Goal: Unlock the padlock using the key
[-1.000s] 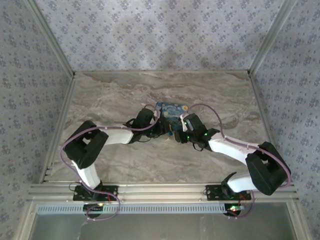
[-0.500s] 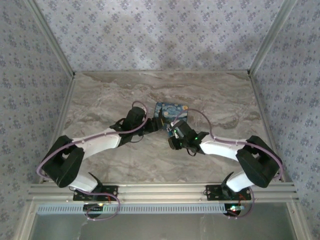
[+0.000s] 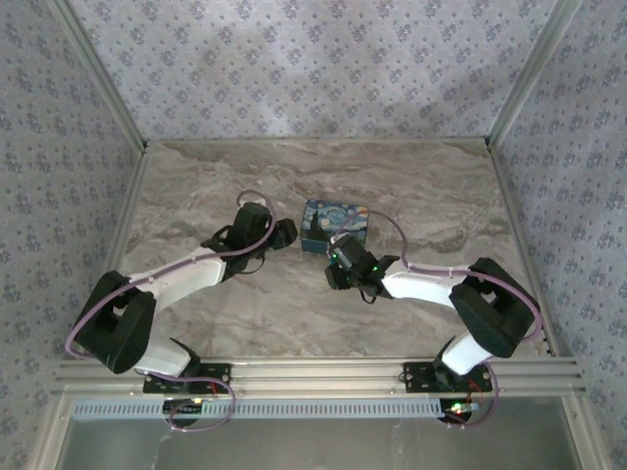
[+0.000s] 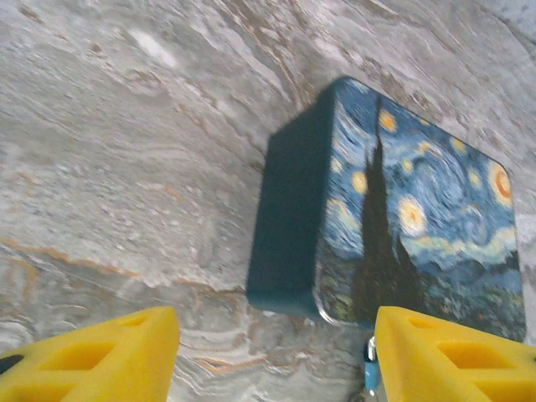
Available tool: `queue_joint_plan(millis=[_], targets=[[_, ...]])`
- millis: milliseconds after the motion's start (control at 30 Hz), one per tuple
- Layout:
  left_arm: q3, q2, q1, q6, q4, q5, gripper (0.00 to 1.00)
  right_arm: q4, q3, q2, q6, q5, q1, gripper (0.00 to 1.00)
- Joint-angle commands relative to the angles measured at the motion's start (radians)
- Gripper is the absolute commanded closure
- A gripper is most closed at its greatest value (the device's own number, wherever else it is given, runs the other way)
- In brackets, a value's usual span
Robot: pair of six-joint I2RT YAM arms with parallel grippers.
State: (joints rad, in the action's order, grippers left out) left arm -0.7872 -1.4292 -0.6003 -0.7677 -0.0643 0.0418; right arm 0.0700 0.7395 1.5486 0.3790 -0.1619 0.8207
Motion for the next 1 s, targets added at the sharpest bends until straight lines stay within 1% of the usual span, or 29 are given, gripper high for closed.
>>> queue_joint_plan(millis=[0, 200, 467, 700, 967], targets=[[-0.044, -0.026, 0.022, 0.023, -0.026, 0.022, 0.37, 0.002, 0.025, -0.007, 0.029, -0.014, -0.004, 0.51], [-0.076, -0.089, 0.043, 0.015, -0.055, -0.017, 0.36, 0.005, 0.034, -0.015, 0.033, 0.010, -0.020, 0.50], [-0.127, -0.167, 0.052, 0.019, -0.077, -0.041, 0.36, 0.021, 0.082, 0.043, 0.019, -0.005, -0.023, 0.50], [-0.141, -0.182, 0.061, 0.013, -0.079, -0.051, 0.36, 0.043, 0.135, 0.113, 0.011, -0.040, -0.022, 0.51], [-0.149, -0.183, 0.069, 0.013, -0.072, -0.059, 0.36, 0.074, 0.194, 0.189, 0.002, -0.062, -0.012, 0.56]])
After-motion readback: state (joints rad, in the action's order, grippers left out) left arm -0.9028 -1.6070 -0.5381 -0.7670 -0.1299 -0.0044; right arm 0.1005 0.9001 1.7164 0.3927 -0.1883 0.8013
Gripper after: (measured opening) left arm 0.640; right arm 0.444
